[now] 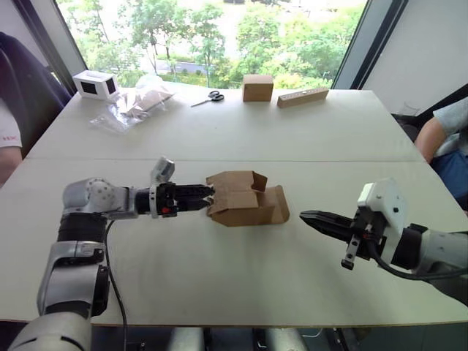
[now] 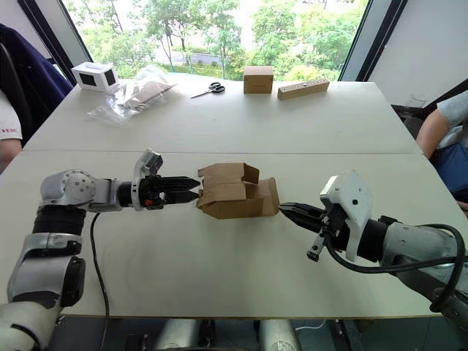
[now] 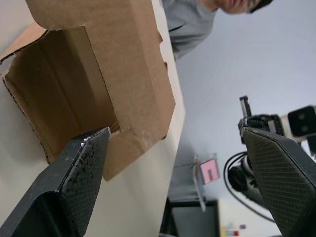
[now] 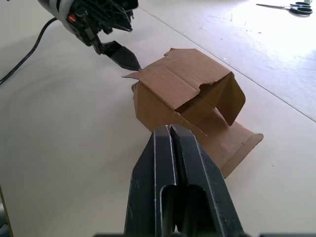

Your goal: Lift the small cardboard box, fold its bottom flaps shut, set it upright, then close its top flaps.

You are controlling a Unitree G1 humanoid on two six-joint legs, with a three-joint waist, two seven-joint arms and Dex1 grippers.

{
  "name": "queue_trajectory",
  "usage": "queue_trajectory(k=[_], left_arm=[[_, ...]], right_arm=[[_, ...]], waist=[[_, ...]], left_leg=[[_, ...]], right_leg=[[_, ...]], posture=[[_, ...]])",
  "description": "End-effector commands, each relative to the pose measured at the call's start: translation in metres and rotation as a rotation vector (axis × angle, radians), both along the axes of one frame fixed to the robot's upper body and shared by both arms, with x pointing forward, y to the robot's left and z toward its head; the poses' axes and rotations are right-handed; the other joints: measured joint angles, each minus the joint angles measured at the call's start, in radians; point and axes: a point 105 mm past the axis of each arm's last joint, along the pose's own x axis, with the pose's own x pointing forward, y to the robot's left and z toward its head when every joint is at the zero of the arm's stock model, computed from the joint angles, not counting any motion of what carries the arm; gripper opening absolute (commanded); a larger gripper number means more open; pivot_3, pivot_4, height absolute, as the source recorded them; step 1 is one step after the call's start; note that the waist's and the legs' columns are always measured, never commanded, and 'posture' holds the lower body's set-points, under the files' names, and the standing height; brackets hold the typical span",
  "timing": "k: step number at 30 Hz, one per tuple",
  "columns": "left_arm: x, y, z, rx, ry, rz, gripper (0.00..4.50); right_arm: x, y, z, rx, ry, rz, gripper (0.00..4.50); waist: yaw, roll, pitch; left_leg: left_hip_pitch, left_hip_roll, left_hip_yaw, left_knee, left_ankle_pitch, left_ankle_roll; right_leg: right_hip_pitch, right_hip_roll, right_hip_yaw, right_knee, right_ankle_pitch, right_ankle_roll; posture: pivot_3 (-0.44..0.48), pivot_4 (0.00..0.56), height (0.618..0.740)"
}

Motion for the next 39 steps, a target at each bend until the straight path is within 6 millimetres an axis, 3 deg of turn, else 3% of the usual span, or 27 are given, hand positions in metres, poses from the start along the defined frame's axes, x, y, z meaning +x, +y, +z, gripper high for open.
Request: queue_trajectory(k=[1, 6, 12, 29, 32, 39], left_arm=[[0.009, -0.003, 0.001, -0.010, -0.028, 0.025, 4.41], [0.017, -0.005, -0.005, -0.027, -0.019, 0.050, 4.41], [0.034, -0.024, -0.009, -0.066, -0.043, 0.058, 4.41], [0.039, -0.057, -0.004, -0.121, -0.060, -0.022, 4.41], [0.039, -0.060, -0.003, -0.123, -0.062, -0.037, 3.76], [0.040, -0.054, 0.000, -0.121, -0.068, -0.036, 0.88]], right_arm=[[-0.004, 0.003, 0.011, -0.005, -0.053, 0.019, 0.00], [-0.005, 0.004, 0.011, -0.010, -0.051, 0.017, 0.00], [-0.009, 0.005, 0.012, -0.019, -0.045, 0.008, 0.00], [-0.018, 0.004, 0.013, -0.032, -0.036, -0.030, 0.00], [-0.019, 0.005, 0.012, -0.031, -0.037, -0.037, 0.00], [-0.019, 0.007, 0.011, -0.020, -0.038, -0.045, 0.00]], waist=[[-0.001, 0.000, 0.000], [0.000, 0.000, 0.000], [0.010, -0.001, 0.000], [0.020, -0.001, 0.000], [0.021, -0.001, 0.000], [0.020, -0.001, 0.000]], left_leg=[[0.000, 0.000, 0.000, 0.000, 0.000, 0.000], [0.000, 0.000, 0.000, 0.000, 0.000, 0.000], [-0.001, -0.001, 0.000, 0.001, 0.000, 0.000], [-0.001, -0.002, 0.000, 0.001, 0.000, 0.000], [-0.001, -0.002, -0.001, 0.001, 0.000, 0.000], [-0.001, -0.002, -0.001, 0.001, 0.000, 0.000]], right_leg=[[0.000, 0.000, 0.000, 0.000, 0.000, 0.000], [0.000, 0.000, 0.000, 0.000, 0.000, 0.000], [0.000, 0.000, 0.000, 0.000, 0.000, 0.000], [0.000, 0.000, 0.000, -0.001, 0.000, 0.000], [0.000, 0.000, 0.000, -0.001, 0.000, 0.000], [0.000, 0.000, 0.000, -0.001, 0.000, 0.000]], posture=[[0.000, 0.150, 0.740], [0.000, 0.150, 0.740], [0.000, 0.150, 0.740], [0.000, 0.150, 0.740], [0.000, 0.150, 0.740], [0.000, 0.150, 0.740]])
